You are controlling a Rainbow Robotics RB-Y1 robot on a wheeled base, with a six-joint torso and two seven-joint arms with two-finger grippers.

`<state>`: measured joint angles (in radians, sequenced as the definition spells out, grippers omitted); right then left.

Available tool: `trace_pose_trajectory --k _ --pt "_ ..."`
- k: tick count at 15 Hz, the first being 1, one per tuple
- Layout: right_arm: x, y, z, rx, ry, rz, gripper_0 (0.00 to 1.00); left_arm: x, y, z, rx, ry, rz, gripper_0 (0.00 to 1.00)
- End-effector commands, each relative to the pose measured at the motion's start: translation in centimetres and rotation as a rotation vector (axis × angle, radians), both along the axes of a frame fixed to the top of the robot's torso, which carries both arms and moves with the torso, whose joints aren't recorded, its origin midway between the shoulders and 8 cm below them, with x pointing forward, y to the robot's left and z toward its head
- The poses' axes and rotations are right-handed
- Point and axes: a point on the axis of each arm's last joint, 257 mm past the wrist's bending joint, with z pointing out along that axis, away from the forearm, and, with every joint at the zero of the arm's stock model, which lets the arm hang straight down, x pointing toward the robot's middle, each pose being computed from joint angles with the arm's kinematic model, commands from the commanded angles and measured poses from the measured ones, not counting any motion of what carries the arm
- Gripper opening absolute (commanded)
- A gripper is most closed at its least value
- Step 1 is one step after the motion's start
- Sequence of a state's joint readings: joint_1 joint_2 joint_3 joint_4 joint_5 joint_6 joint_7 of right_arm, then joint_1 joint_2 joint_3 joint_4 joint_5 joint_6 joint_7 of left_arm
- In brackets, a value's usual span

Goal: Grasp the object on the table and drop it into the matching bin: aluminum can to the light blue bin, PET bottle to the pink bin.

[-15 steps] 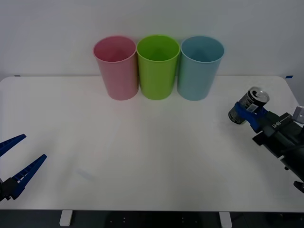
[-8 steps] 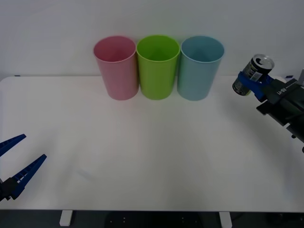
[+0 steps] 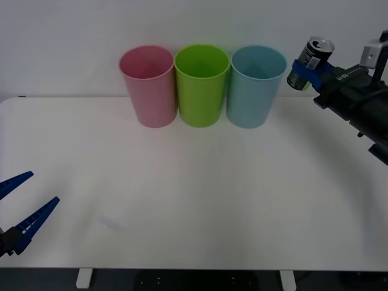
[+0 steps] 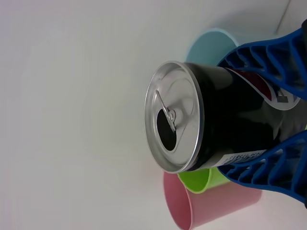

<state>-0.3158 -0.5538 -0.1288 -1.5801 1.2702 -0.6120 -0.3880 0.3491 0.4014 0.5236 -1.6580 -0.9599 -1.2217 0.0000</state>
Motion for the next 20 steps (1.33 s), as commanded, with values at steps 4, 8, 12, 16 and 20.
trace_pose_trajectory --k 4,8,12,16,20 --pt "5.5 1.9 0.9 -0.005 0.014 -0.027 0.00 0.0 0.0 0.0 0.000 0.000 0.000 1.00" --pt "9.0 3.5 0.9 0.001 0.048 -0.041 0.00 0.0 0.0 0.0 0.000 0.000 0.000 1.00" --pt "11.7 5.0 1.0 0.026 0.068 -0.080 0.00 0.0 0.0 0.0 0.000 0.000 0.000 1.00" --pt "14.2 5.8 1.5 0.063 0.074 -0.157 0.00 0.0 0.0 0.0 0.000 0.000 0.000 1.00" --pt "14.7 5.8 1.3 0.071 0.064 -0.206 0.00 0.0 0.0 0.0 0.000 0.000 0.000 1.00"
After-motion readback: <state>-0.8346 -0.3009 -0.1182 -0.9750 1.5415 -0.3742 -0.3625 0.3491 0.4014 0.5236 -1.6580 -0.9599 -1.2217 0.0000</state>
